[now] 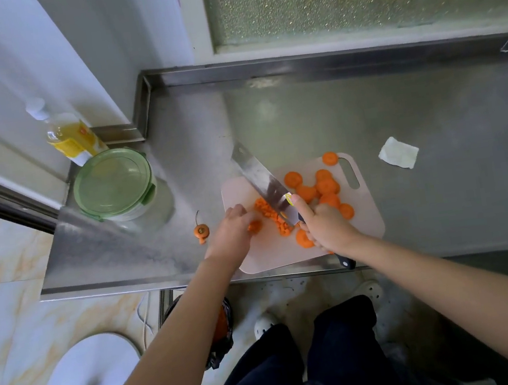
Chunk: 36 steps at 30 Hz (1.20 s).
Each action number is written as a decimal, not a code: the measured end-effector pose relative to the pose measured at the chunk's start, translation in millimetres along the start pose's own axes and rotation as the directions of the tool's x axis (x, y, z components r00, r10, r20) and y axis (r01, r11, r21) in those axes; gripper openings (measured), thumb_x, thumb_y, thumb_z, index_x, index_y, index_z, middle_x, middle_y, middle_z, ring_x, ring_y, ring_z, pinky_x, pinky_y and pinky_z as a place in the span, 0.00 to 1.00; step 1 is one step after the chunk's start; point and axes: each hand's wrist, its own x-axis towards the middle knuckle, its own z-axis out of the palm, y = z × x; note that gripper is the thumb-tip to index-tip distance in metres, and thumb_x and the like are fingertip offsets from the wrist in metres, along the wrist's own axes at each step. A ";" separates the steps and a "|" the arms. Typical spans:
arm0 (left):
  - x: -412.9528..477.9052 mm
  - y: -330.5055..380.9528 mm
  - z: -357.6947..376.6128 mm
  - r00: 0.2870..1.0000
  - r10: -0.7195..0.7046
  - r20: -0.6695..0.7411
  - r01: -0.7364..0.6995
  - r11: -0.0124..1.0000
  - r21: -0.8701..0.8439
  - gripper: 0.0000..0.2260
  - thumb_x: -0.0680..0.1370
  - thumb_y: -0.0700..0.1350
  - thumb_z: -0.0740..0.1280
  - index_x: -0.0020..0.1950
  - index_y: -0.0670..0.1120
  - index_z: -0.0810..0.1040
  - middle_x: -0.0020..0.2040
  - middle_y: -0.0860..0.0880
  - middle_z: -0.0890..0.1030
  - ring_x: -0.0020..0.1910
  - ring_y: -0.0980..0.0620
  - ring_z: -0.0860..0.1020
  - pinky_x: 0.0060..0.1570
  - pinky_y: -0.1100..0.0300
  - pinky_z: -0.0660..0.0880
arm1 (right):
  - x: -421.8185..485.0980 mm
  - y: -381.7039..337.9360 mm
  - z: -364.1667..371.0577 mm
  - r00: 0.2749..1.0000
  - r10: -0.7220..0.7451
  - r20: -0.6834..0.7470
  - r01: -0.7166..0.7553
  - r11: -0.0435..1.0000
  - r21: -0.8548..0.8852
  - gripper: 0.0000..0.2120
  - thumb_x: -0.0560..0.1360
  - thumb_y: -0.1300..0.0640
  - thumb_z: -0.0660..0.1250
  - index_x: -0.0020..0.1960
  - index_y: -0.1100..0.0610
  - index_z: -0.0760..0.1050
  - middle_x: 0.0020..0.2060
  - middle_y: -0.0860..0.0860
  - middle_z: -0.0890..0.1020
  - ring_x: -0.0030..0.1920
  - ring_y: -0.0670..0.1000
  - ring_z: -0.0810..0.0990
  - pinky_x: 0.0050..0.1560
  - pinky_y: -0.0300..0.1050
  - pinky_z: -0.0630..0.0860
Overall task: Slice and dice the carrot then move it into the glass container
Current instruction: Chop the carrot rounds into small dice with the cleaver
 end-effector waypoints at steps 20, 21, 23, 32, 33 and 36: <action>-31.6 7.9 -51.8 0.826 0.022 -0.563 -0.183 0.956 -0.231 0.09 0.71 0.40 0.68 0.50 0.43 0.80 0.45 0.51 0.75 0.47 0.53 0.71 0.50 0.62 0.68 | -10.5 15.6 -9.8 0.717 -0.684 0.131 0.490 0.361 -0.793 0.27 0.69 0.30 0.54 0.24 0.51 0.67 0.18 0.46 0.70 0.19 0.47 0.67 0.25 0.32 0.41; -28.9 7.3 -49.2 0.869 0.042 -0.493 -0.178 0.956 -0.234 0.12 0.71 0.44 0.68 0.52 0.44 0.80 0.46 0.50 0.77 0.48 0.53 0.72 0.51 0.59 0.69 | -9.7 17.2 -8.2 0.698 -0.700 0.149 0.509 0.339 -0.791 0.28 0.69 0.30 0.54 0.24 0.52 0.68 0.19 0.46 0.71 0.19 0.47 0.69 0.26 0.32 0.42; -22.9 7.7 -44.4 0.949 0.040 -0.312 -0.120 0.963 -0.240 0.22 0.69 0.55 0.67 0.59 0.45 0.79 0.52 0.48 0.78 0.53 0.51 0.73 0.55 0.59 0.67 | -7.3 17.4 -5.8 0.668 -0.725 0.168 0.527 0.302 -0.794 0.28 0.68 0.30 0.57 0.24 0.52 0.69 0.19 0.47 0.71 0.19 0.48 0.70 0.26 0.32 0.41; -1.1 20.2 -38.0 0.986 0.040 0.164 -0.002 0.974 -0.228 0.23 0.72 0.50 0.73 0.64 0.44 0.75 0.59 0.47 0.78 0.58 0.50 0.73 0.55 0.62 0.68 | -8.1 3.5 -9.5 0.625 -0.737 0.258 0.580 0.218 -0.785 0.27 0.67 0.31 0.56 0.22 0.52 0.68 0.18 0.46 0.70 0.19 0.46 0.69 0.27 0.31 0.40; 0.9 20.3 -39.7 0.983 0.042 0.182 0.003 0.971 -0.240 0.21 0.72 0.49 0.73 0.63 0.44 0.76 0.59 0.47 0.78 0.56 0.51 0.73 0.53 0.64 0.67 | -7.2 3.6 -10.0 0.623 -0.734 0.270 0.586 0.210 -0.782 0.28 0.68 0.31 0.55 0.23 0.52 0.68 0.18 0.46 0.70 0.19 0.46 0.69 0.27 0.31 0.40; 6.9 19.4 -42.4 0.963 0.058 0.263 0.012 0.967 -0.255 0.20 0.73 0.48 0.72 0.62 0.44 0.76 0.59 0.47 0.77 0.54 0.52 0.73 0.52 0.65 0.66 | -3.5 4.4 -10.7 0.614 -0.726 0.310 0.597 0.169 -0.784 0.29 0.69 0.31 0.53 0.23 0.53 0.69 0.19 0.45 0.70 0.19 0.46 0.69 0.27 0.32 0.39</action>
